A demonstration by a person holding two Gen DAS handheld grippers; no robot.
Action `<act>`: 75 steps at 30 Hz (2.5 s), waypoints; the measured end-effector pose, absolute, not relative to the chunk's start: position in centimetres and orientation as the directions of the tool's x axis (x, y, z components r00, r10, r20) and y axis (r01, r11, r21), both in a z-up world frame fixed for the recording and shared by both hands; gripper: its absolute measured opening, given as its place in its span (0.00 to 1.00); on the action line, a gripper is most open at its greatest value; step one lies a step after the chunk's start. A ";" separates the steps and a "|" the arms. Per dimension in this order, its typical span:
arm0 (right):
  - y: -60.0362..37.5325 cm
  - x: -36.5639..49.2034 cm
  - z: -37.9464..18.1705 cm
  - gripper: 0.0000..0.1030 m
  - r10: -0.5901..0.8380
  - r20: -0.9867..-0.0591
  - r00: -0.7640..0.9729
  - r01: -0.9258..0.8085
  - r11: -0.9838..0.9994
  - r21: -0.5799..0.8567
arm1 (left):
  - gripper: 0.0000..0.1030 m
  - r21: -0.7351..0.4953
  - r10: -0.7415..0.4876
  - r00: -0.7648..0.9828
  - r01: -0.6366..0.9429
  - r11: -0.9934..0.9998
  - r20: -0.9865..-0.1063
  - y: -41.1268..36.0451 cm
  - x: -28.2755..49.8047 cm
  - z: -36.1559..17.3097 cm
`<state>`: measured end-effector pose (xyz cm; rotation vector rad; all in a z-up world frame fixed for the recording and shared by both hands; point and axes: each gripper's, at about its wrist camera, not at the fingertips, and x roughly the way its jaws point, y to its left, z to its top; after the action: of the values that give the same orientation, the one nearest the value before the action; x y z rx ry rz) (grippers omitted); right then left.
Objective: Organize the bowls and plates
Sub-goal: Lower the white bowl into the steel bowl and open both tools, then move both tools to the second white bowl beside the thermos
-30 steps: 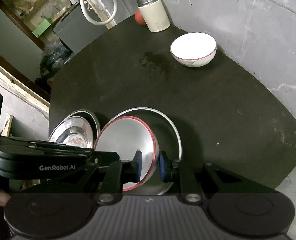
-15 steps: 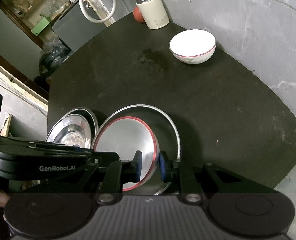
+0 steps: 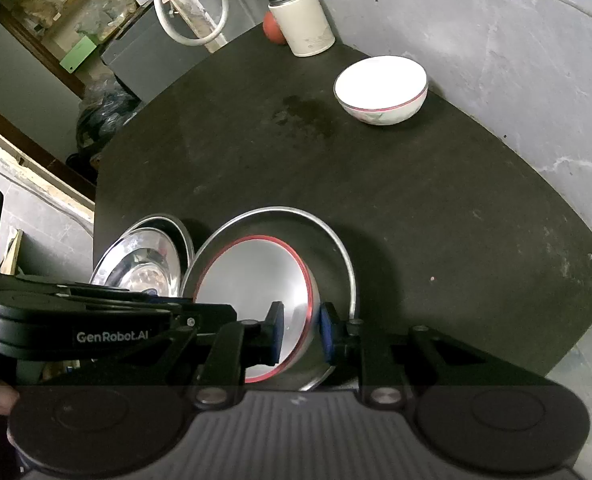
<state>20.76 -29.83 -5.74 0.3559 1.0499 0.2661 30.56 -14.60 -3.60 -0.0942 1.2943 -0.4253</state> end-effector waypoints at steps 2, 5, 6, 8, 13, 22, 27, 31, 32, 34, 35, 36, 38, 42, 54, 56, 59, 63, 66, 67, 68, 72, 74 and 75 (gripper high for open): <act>-29.8 20.7 -5.7 0.25 0.380 -0.794 0.474 -0.044 0.911 0.410 | 0.14 -0.303 -0.357 0.208 0.252 0.919 -0.911 -14.6 30.6 -3.6; -29.9 20.6 -5.8 0.25 0.381 -0.793 0.476 -0.043 0.910 0.412 | 0.14 -0.306 -0.359 0.209 0.249 0.919 -0.909 -14.5 30.5 -3.6; -29.9 20.6 -5.8 0.25 0.381 -0.793 0.476 -0.043 0.910 0.412 | 0.14 -0.306 -0.360 0.209 0.248 0.919 -0.909 -14.4 30.5 -3.6; -29.8 20.6 -5.7 0.25 0.379 -0.792 0.478 -0.042 0.911 0.410 | 0.14 -0.308 -0.361 0.210 0.247 0.919 -0.909 -14.3 30.5 -3.6; -29.9 20.5 -5.7 0.25 0.379 -0.790 0.481 -0.040 0.910 0.413 | 0.14 -0.309 -0.361 0.211 0.243 0.919 -0.908 -14.2 30.5 -3.6; -30.0 20.5 -5.5 0.27 0.380 -0.785 0.489 -0.039 0.909 0.416 | 0.15 -0.305 -0.356 0.223 0.232 0.923 -0.908 -13.9 30.4 -3.2; -30.0 20.4 -5.2 0.32 0.378 -0.782 0.496 -0.043 0.910 0.413 | 0.17 -0.303 -0.355 0.239 0.228 0.925 -0.904 -13.7 30.4 -2.8; -30.0 20.4 -4.9 0.34 0.376 -0.778 0.504 -0.043 0.910 0.412 | 0.17 -0.303 -0.355 0.253 0.222 0.927 -0.900 -13.4 30.4 -2.4; -30.1 20.4 -4.9 0.34 0.377 -0.776 0.505 -0.043 0.910 0.413 | 0.18 -0.304 -0.356 0.255 0.220 0.927 -0.899 -13.4 30.4 -2.3; -30.1 20.3 -4.7 0.38 0.378 -0.772 0.511 -0.045 0.909 0.415 | 0.19 -0.307 -0.359 0.259 0.219 0.926 -0.897 -13.2 30.5 -2.2; -30.2 20.3 -4.6 0.39 0.379 -0.770 0.514 -0.047 0.908 0.416 | 0.20 -0.311 -0.362 0.261 0.218 0.925 -0.895 -13.2 30.5 -2.1; -30.2 20.3 -4.5 0.40 0.381 -0.767 0.516 -0.049 0.907 0.417 | 0.22 -0.315 -0.367 0.263 0.218 0.923 -0.892 -13.2 30.5 -2.0; -30.3 20.2 -4.4 0.41 0.382 -0.763 0.522 -0.049 0.906 0.420 | 0.25 -0.325 -0.377 0.269 0.219 0.920 -0.886 -12.9 30.4 -1.9; -30.9 20.0 -3.8 0.44 0.385 -0.747 0.542 -0.041 0.900 0.435 | 0.28 -0.336 -0.389 0.286 0.217 0.916 -0.876 -12.6 30.4 -1.5; -33.0 20.1 -4.2 0.66 0.346 -0.737 0.581 0.044 0.890 0.453 | 0.51 -0.291 -0.344 0.367 0.192 0.937 -0.864 -12.2 31.7 -0.4; -33.2 20.1 -4.4 0.73 0.343 -0.735 0.584 0.053 0.888 0.457 | 0.63 -0.280 -0.332 0.378 0.186 0.942 -0.864 -12.3 32.0 -0.4; -33.7 20.1 -4.6 0.86 0.336 -0.733 0.591 0.070 0.884 0.462 | 0.80 -0.267 -0.315 0.395 0.174 0.948 -0.863 -12.4 32.5 -0.4; -34.5 20.2 -4.9 0.99 0.327 -0.727 0.604 0.101 0.873 0.477 | 0.99 -0.262 -0.297 0.411 0.140 0.955 -0.862 -12.6 33.6 -0.6; -35.2 20.4 -5.2 1.00 0.326 -0.718 0.615 0.131 0.855 0.501 | 0.99 -0.252 -0.278 0.423 0.117 0.961 -0.862 -12.7 34.4 -0.8; -35.5 20.5 -5.4 1.00 0.330 -0.714 0.618 0.141 0.846 0.513 | 0.99 -0.247 -0.273 0.424 0.117 0.962 -0.864 -12.8 34.7 -0.8; -35.8 20.6 -5.6 1.00 0.335 -0.707 0.623 0.154 0.834 0.530 | 0.99 -0.239 -0.267 0.425 0.119 0.964 -0.865 -12.9 35.1 -0.9; -36.8 21.4 -6.8 1.00 0.339 -0.685 0.644 0.209 0.784 0.584 | 0.99 -0.219 -0.249 0.429 0.117 0.969 -0.869 -13.8 36.7 -1.1; -37.0 21.8 -7.1 1.00 0.318 -0.680 0.661 0.237 0.770 0.592 | 0.99 -0.221 -0.251 0.424 0.121 0.968 -0.870 -14.3 37.9 -1.4; -37.0 22.1 -7.2 1.00 0.300 -0.682 0.667 0.256 0.767 0.588 | 0.99 -0.225 -0.257 0.422 0.125 0.966 -0.870 -14.6 38.5 -1.5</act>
<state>22.11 -37.01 -7.23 0.7193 0.8605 0.0272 38.48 -14.60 -1.51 -0.1332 1.1109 -0.2398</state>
